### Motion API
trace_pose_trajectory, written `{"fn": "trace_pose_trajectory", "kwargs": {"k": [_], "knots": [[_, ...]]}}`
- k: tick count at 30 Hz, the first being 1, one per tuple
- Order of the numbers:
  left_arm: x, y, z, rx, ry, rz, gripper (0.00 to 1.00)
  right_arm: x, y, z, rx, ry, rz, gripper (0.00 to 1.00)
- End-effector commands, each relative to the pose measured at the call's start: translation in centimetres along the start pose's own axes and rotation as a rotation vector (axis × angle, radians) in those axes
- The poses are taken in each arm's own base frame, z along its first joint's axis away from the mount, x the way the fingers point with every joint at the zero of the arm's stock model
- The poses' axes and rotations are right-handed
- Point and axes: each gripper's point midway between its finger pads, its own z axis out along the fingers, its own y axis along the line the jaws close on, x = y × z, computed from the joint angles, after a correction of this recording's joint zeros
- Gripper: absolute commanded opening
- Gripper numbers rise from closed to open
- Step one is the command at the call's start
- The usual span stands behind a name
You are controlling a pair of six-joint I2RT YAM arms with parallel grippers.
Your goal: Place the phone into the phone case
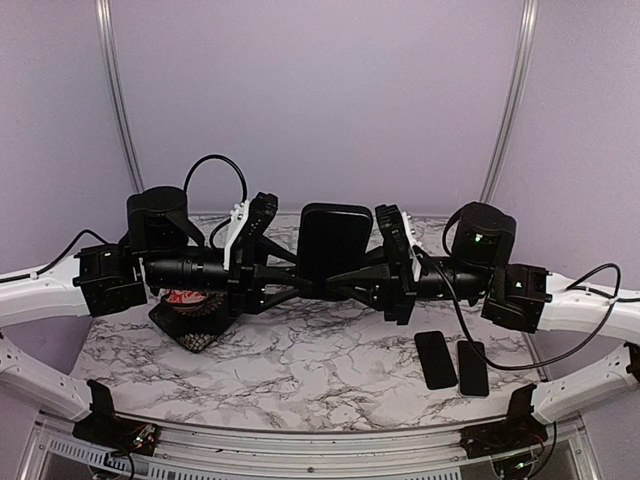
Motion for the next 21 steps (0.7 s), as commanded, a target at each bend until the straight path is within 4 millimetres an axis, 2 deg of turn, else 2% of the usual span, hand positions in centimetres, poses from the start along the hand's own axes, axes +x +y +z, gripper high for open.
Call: {"fn": "trace_pose_trajectory", "kwargs": {"k": [1, 3, 4, 5, 6, 11, 12, 13, 14, 15, 16, 17, 18, 19, 21], "knots": [[-0.8, -0.5, 0.3, 0.019, -0.041, 0.036, 0.36, -7.0, -0.3, -1.0, 0.025, -0.195, -0.081, 0.0], [-0.4, -0.6, 0.3, 0.019, -0.033, 0.036, 0.33, -7.4, -0.5, -1.1, 0.039, -0.207, -0.084, 0.0], [-0.3, -0.6, 0.3, 0.018, -0.032, 0.038, 0.25, -7.5, -0.5, -1.2, 0.042, -0.21, -0.085, 0.0], [-0.3, -0.6, 0.3, 0.018, -0.032, 0.039, 0.07, -7.6, -0.5, -1.3, 0.043, -0.215, -0.089, 0.0], [-0.3, -0.5, 0.3, 0.017, -0.032, 0.04, 0.0, -7.7, -0.5, -1.3, 0.043, -0.216, -0.089, 0.0], [-0.3, 0.0, 0.4, -0.017, -0.027, 0.045, 0.0, -7.8, -0.5, -1.3, 0.046, -0.213, -0.09, 0.0], [-0.1, 0.0, 0.4, -0.016, -0.02, 0.045, 0.04, -7.8, -0.5, -1.4, 0.049, -0.213, -0.09, 0.0], [0.0, -0.2, 0.5, -0.009, -0.016, 0.043, 0.31, -7.8, -0.5, -1.4, 0.053, -0.213, -0.092, 0.0], [0.1, -0.4, 0.5, 0.003, -0.015, 0.039, 0.49, -7.9, -0.6, -1.5, 0.056, -0.215, -0.094, 0.0], [0.1, -0.6, 0.5, 0.017, -0.016, 0.036, 0.54, -7.9, -0.6, -1.6, 0.058, -0.215, -0.095, 0.0], [0.1, -0.6, 0.6, 0.021, -0.018, 0.029, 0.51, -7.9, -0.6, -1.6, 0.058, -0.216, -0.097, 0.0], [0.0, -0.6, 0.7, 0.02, -0.023, 0.024, 0.3, -7.9, -0.5, -1.5, 0.053, -0.212, -0.099, 0.0], [-0.2, -0.4, 0.7, 0.011, -0.026, 0.021, 0.04, -7.8, -0.6, -1.4, 0.052, -0.205, -0.1, 0.0], [-0.6, -0.2, 0.7, 0.0, -0.031, 0.017, 0.0, -7.8, -0.5, -1.3, 0.047, -0.2, -0.103, 0.0], [-1.2, -0.4, 0.4, 0.003, -0.046, 0.034, 0.0, -7.5, -0.5, -1.2, 0.045, -0.184, -0.103, 0.0]]}}
